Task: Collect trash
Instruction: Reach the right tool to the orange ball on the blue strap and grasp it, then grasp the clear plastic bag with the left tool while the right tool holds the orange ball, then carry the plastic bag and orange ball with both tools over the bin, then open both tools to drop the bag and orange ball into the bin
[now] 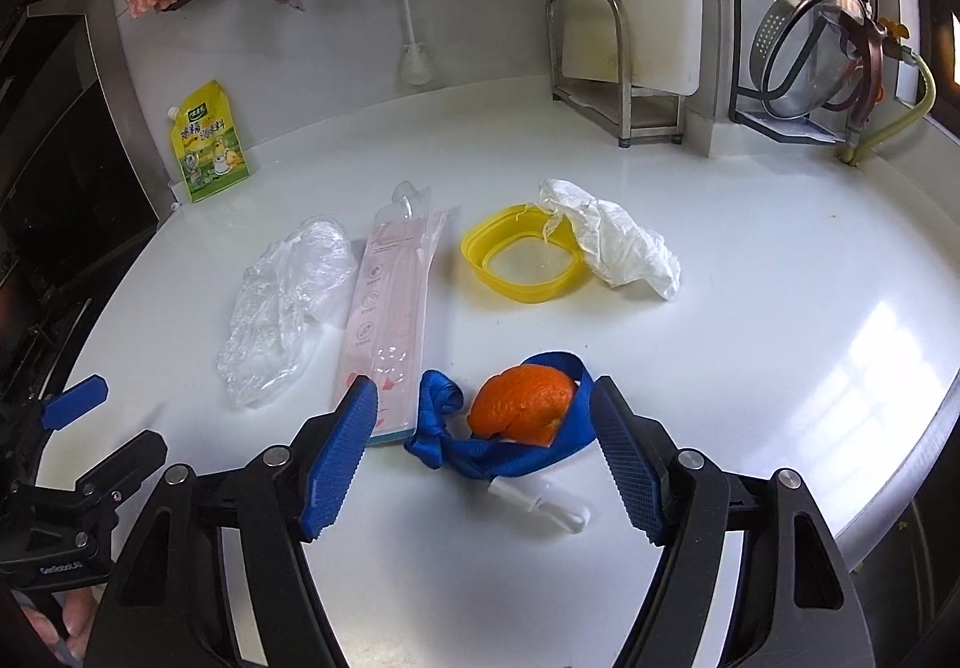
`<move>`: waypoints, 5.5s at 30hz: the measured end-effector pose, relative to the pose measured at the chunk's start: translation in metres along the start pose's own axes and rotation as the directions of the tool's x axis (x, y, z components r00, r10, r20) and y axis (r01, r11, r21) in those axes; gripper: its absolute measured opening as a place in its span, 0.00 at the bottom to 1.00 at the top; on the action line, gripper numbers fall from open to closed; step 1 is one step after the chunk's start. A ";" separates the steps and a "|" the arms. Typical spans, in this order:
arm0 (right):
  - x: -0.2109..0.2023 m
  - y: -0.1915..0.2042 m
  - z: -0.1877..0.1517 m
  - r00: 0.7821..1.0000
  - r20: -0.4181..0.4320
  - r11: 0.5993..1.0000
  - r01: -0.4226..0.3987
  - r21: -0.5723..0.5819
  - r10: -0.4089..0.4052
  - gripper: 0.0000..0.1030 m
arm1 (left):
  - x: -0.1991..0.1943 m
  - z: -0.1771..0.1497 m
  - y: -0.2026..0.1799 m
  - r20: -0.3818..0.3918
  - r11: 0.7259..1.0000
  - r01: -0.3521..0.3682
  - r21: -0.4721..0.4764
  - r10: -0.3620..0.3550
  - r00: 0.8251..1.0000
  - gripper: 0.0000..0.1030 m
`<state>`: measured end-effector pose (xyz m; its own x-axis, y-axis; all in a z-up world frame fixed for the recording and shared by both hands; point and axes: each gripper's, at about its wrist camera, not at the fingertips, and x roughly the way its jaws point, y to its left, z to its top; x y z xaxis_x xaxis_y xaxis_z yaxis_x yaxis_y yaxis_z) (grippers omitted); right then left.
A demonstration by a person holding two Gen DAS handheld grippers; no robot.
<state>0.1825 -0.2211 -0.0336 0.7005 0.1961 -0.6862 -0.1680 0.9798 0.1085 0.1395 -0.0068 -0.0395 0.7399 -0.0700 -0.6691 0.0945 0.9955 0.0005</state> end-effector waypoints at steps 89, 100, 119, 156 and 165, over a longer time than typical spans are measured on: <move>-0.146 0.011 -0.126 0.979 0.198 0.975 -0.088 0.205 0.046 0.14 | -0.087 -0.055 -0.042 0.004 0.986 0.100 0.131 -0.102 0.995 0.12; -0.173 0.025 -0.194 0.987 0.155 0.958 -0.093 0.273 0.051 0.14 | -0.105 -0.115 -0.058 -0.063 0.976 0.160 0.151 -0.152 0.986 0.12; -0.172 0.028 -0.233 0.995 0.076 0.955 -0.076 0.285 0.057 0.16 | -0.093 -0.156 -0.076 -0.177 0.964 0.201 0.172 -0.171 0.969 0.12; -0.152 0.021 -0.249 0.999 0.005 0.946 -0.045 0.322 0.045 0.30 | -0.080 -0.171 -0.085 -0.236 0.953 0.241 0.184 -0.195 0.952 0.35; -0.155 0.016 -0.251 0.999 0.016 0.940 -0.042 0.338 0.039 0.35 | -0.083 -0.171 -0.083 -0.227 0.954 0.236 0.184 -0.192 0.955 0.48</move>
<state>-0.1031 -0.2459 -0.1058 0.7044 0.2346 -0.6699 0.0469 0.9264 0.3737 -0.0434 -0.0728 -0.1116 0.5370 -0.2438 -0.8076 0.3873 0.9217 -0.0207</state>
